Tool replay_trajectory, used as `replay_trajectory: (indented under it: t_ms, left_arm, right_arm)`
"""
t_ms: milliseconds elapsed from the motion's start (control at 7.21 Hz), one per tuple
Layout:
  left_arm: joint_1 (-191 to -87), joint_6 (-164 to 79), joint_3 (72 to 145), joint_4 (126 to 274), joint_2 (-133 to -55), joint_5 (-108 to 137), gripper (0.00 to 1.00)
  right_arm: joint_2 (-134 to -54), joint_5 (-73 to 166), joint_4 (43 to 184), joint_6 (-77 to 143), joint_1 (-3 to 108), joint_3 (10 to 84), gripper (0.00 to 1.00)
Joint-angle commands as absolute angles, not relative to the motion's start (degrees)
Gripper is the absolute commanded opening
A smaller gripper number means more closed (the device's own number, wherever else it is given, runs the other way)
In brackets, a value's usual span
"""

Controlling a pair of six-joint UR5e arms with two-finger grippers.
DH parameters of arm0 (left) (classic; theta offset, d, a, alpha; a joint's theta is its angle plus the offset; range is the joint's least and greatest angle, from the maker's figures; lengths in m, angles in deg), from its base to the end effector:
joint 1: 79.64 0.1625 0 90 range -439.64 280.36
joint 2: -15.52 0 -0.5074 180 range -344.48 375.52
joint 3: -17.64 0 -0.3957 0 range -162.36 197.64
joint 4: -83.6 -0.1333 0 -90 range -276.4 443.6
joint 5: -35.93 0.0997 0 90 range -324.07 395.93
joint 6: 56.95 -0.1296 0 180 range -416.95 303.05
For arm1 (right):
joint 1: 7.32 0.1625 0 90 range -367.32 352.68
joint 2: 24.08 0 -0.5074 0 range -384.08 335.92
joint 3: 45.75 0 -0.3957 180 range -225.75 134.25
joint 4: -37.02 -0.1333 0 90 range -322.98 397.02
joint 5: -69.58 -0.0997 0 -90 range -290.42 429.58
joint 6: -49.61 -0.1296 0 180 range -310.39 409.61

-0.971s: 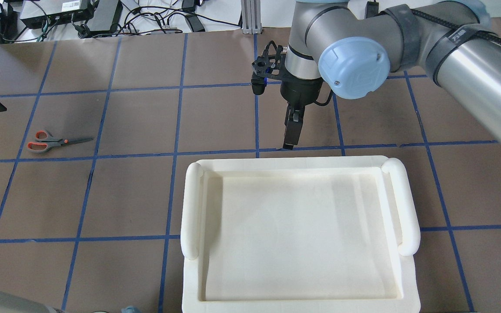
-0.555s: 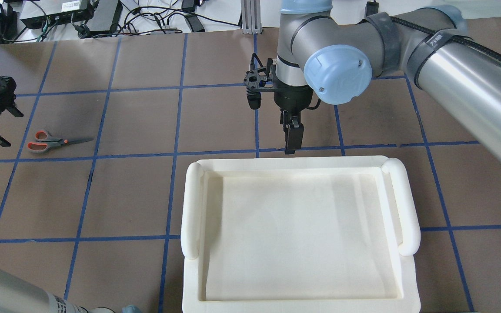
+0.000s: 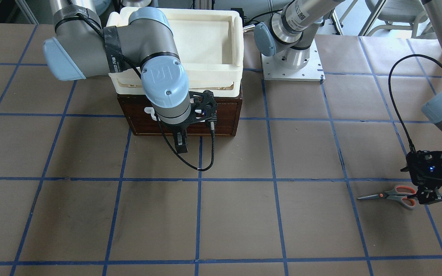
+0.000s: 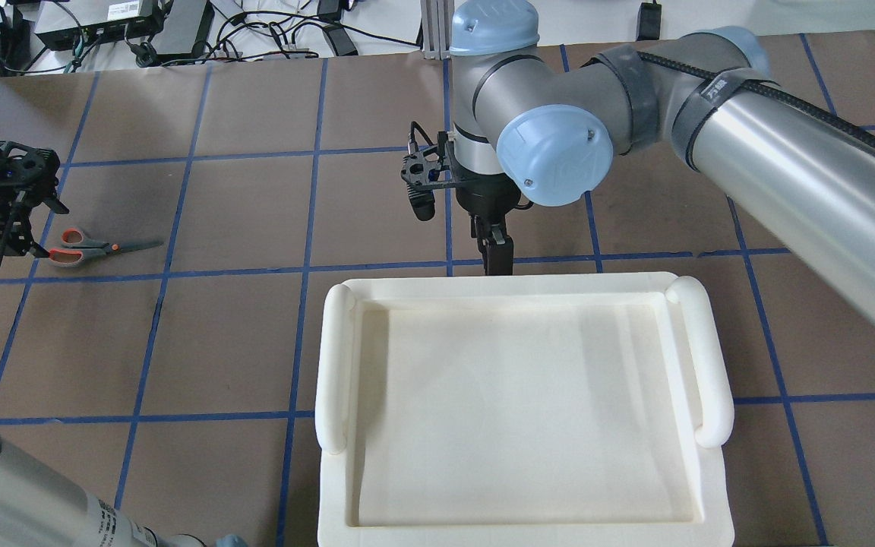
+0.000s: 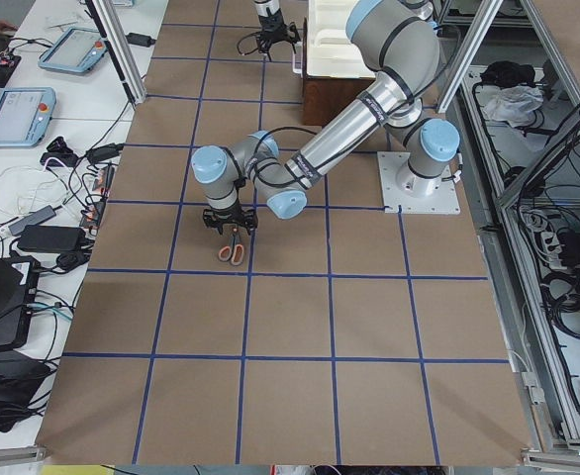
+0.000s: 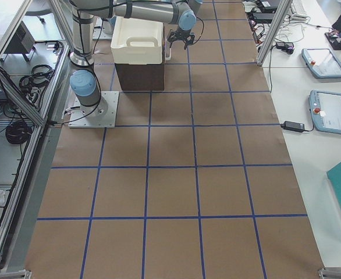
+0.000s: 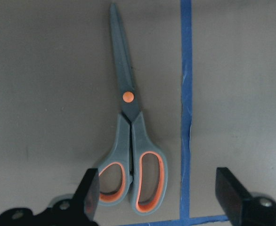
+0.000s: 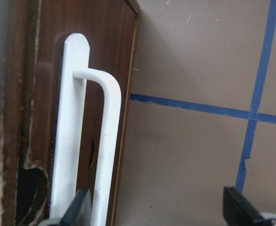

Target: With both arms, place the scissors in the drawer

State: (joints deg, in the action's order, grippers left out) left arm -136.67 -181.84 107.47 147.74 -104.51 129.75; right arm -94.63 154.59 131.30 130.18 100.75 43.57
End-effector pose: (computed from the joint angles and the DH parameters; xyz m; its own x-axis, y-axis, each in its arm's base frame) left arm 0.2696 -0.6447 0.2688 0.0350 0.9948 0.0952 0.9992 -0.0365 0.0146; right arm 0.3260 -0.5330 0.3637 0.1400 -0.9552 -0.2606 -0.9901 -0.1336 -0.0421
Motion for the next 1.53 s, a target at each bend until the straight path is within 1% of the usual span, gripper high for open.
replay_trajectory:
  t_ms: [0, 277, 693, 832, 1109, 1387]
  left_arm:
    - [-136.77, -182.19, 107.55, 147.32, -106.29, 126.92, 0.87]
    - [-136.77, -182.28, 108.16, 142.61, -107.35, 126.11, 0.87]
    - [-136.77, -182.11, 108.95, 142.14, -107.70, 126.19, 0.88]
    - [-136.77, -182.28, 109.83, 142.14, -107.88, 126.28, 0.88]
    - [-136.68, -182.28, 110.36, 142.14, -107.97, 126.72, 0.89]
    - [-136.68, -182.37, 110.36, 140.91, -108.58, 126.72, 0.88]
  right_arm:
    - [-94.40, 154.39, 129.67, 128.28, 100.26, 44.07, 1.00]
    - [-94.31, 154.22, 128.60, 128.09, 99.90, 44.07, 1.00]
    - [-91.33, 154.48, 131.05, 128.00, 99.90, 43.99, 1.00]
    - [-91.49, 154.57, 131.32, 128.01, 99.82, 43.81, 1.00]
    - [-91.24, 158.05, 138.22, 124.69, 99.82, 43.37, 1.00]
    - [-90.97, 160.19, 139.75, 124.67, 99.38, 42.41, 1.00]
